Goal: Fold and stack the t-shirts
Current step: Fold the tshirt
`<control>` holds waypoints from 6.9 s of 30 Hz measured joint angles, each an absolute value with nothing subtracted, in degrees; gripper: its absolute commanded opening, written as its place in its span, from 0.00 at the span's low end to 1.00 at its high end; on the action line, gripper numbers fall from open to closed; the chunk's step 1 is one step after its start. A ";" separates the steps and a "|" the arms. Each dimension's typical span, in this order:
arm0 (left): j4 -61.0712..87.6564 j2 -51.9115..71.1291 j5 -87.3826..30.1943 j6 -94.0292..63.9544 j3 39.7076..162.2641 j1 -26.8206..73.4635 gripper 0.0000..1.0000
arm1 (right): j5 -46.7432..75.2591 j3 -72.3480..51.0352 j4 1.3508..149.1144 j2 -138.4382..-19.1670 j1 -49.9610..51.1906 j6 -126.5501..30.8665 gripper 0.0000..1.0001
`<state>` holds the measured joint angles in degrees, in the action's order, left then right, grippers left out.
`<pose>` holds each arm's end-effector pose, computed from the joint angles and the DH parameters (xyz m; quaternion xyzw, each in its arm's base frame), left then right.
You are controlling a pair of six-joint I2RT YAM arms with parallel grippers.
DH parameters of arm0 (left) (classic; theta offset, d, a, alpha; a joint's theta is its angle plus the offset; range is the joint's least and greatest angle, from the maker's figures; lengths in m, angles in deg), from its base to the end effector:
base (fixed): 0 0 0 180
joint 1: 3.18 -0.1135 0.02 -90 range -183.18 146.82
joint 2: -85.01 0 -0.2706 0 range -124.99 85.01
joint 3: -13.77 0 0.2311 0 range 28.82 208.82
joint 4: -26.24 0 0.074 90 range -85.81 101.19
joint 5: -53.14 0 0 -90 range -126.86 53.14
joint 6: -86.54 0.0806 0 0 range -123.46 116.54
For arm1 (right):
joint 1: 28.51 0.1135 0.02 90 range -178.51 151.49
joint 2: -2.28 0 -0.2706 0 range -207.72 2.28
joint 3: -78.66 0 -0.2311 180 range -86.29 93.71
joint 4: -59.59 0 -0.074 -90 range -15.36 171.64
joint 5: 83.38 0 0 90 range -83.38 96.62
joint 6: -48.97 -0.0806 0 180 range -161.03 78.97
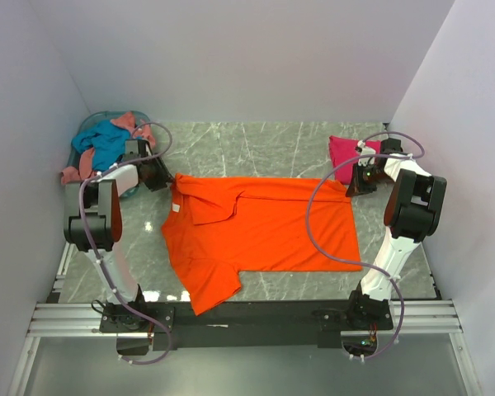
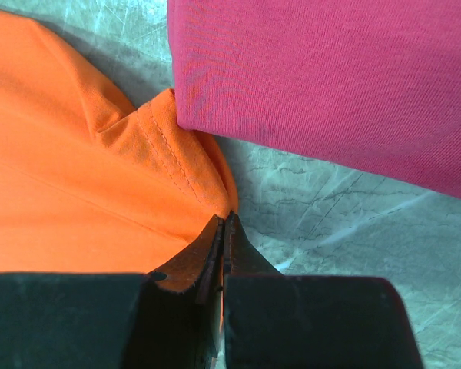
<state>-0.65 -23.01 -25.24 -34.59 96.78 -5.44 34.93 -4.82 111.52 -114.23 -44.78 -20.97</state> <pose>0.4078 -0.0002 0.1528 -0.2385 0.9102 -0.1736 0.2906 0.3975 -0.0762 0.1388 -0.0701 0.9558 0.1820 0.2201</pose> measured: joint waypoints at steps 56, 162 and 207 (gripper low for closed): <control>-11.47 -26.44 -37.28 -26.88 105.68 -3.34 0.00 | 33.95 -4.53 111.41 -114.23 -44.78 -21.50 0.00; -1.61 -11.60 -26.35 -31.14 91.71 3.63 0.50 | 39.41 -5.47 114.49 -105.44 -40.59 -11.84 0.52; -7.27 -16.85 -35.49 -33.13 90.53 -4.35 0.43 | 36.94 11.68 114.10 -120.55 -31.98 -21.08 0.24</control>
